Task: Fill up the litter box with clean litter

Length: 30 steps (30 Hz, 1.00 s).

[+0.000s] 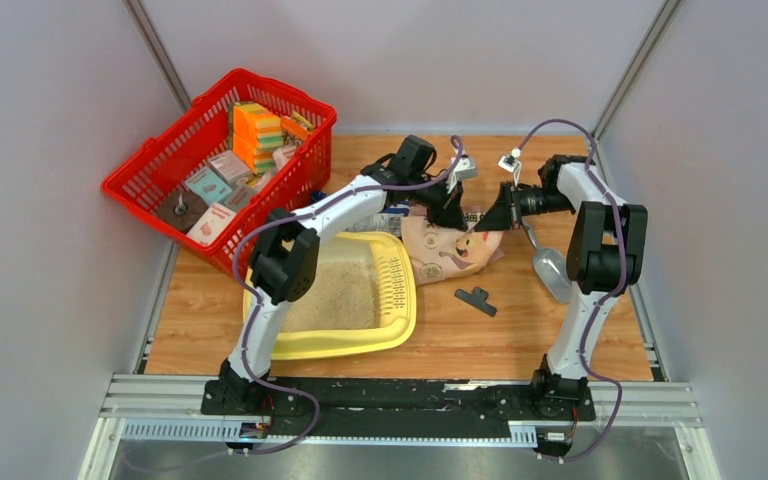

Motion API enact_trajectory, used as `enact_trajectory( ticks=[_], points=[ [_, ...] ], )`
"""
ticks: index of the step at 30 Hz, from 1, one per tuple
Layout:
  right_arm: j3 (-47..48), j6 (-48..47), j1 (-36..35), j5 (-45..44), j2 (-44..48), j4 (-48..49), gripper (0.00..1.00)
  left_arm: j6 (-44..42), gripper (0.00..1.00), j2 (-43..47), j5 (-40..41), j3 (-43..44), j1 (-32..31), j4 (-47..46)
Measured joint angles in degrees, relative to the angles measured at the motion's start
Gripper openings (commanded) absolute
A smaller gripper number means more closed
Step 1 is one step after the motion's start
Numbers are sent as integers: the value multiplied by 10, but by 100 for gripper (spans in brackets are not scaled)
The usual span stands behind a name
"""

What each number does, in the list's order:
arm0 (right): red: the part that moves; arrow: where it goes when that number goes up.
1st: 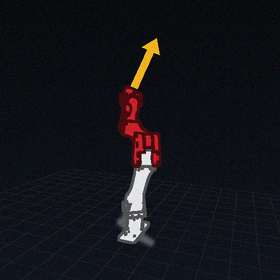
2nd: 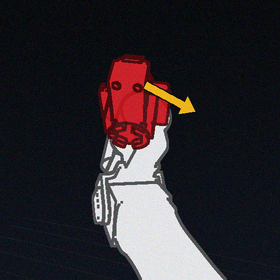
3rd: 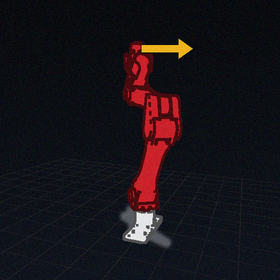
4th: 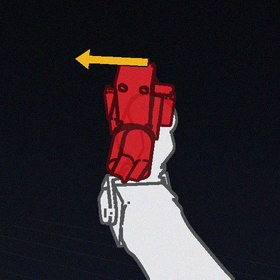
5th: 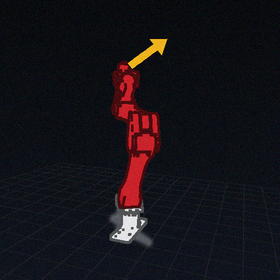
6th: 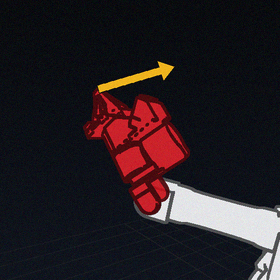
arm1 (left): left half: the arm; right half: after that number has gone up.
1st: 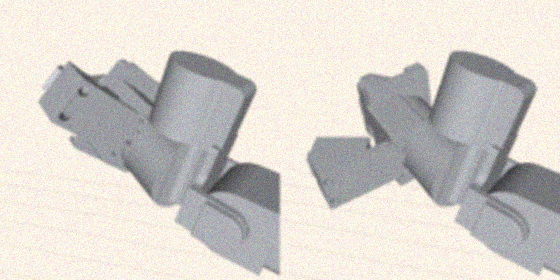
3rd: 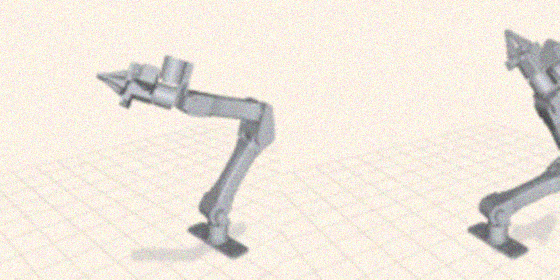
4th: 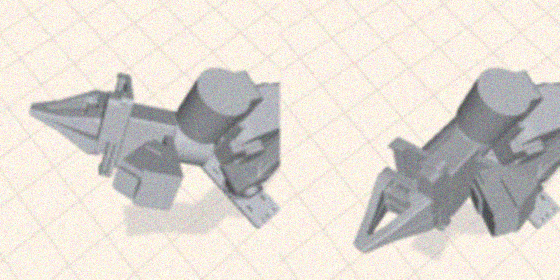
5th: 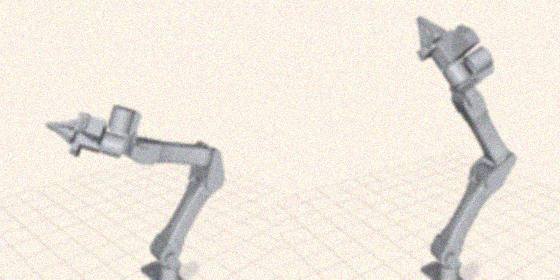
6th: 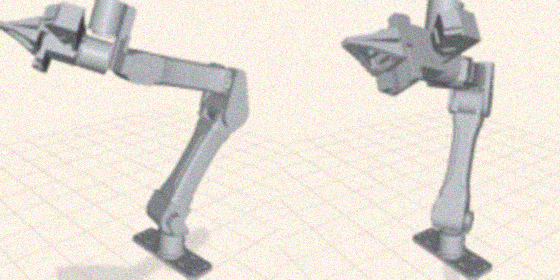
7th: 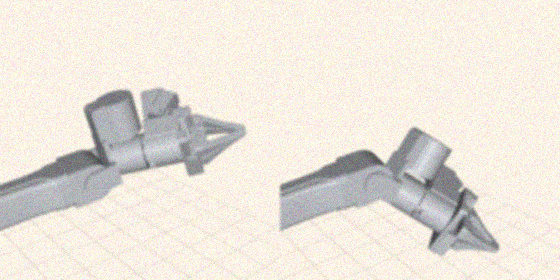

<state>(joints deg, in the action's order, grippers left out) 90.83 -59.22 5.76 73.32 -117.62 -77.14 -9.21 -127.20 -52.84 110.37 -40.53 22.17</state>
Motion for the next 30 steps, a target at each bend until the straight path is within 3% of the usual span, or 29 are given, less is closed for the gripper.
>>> enact_trajectory(
  ticks=[3,4,8,16,19,21,23,30],
  points=[
    [1,0,0,-4,1,1,7,4,35,0,11,-4,1,-1],
    [2,-1,0,-5,1,1,7,7,38,1,14,-6,2,-4],
    [4,-5,-1,-11,4,3,7,26,43,1,27,-9,1,-9],
    [-25,-31,-7,-41,55,28,6,83,36,1,29,7,3,-31],
    [-40,-34,-6,-44,71,27,6,113,50,5,10,28,9,-55],
    [-45,-36,-6,-45,76,25,6,119,68,19,7,28,13,-63],
    [-46,-36,-6,-46,76,25,6,105,77,37,7,28,16,-61],
    [-46,-36,-6,-46,77,25,6,-21,80,42,18,52,12,26]
  ],
)
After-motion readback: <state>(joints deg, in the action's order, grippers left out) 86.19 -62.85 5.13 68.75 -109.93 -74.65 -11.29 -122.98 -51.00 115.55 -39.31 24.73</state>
